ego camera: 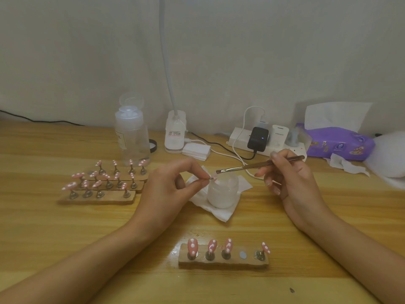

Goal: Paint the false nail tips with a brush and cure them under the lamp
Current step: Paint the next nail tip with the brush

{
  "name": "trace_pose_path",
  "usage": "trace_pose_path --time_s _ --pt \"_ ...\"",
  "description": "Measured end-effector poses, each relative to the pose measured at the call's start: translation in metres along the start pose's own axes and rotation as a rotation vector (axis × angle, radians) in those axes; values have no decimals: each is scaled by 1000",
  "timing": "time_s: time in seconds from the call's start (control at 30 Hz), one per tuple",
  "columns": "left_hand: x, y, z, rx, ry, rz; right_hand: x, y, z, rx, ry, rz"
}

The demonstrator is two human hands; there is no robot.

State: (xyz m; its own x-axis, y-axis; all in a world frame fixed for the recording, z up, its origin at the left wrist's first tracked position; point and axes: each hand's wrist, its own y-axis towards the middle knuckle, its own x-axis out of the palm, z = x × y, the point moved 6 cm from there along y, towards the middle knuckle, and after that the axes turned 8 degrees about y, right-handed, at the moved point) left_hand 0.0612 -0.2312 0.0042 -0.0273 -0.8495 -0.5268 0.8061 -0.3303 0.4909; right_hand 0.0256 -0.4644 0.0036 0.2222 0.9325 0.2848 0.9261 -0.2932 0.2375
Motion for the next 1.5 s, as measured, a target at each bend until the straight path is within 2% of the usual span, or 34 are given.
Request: trace_pose_path --time_s 0.13,0.27,0.4,0.57,0.67,0.8,0.93,1.07,1.2,1.3,1.43,1.5 --pt "-1 -1 1 4 27 9 6 -1 -1 -4 -8 -59" --pt "-1 -1 0 5 29 17 -1 0 1 13 4 22" --pt "-1 0 0 -5 16 10 4 -2 -1 9 -5 -32" --pt "-1 0 0 -19 11 8 0 0 0 16 27 14" --pt "-1 0 0 -16 14 8 5 -2 -2 0 -10 -38" --pt "0 0 0 -18 11 -4 -1 -1 -3 -18 -25 30" --pt "0 0 -1 -19 13 -1 6 -2 -3 -20 -31 -41" --pt "-1 0 -2 -16 11 1 0 -1 -2 -2 -25 23" --pt "0 0 -3 -28 10 5 6 -2 -3 -14 -43 -40" --pt "-1 -1 -2 -24 -3 4 1 -1 -2 -9 -28 6" --pt "-1 -1 -1 -21 7 6 7 -2 -3 -15 -25 -60" --pt "-1 0 -1 -21 5 4 6 -1 -2 -8 -33 -37"
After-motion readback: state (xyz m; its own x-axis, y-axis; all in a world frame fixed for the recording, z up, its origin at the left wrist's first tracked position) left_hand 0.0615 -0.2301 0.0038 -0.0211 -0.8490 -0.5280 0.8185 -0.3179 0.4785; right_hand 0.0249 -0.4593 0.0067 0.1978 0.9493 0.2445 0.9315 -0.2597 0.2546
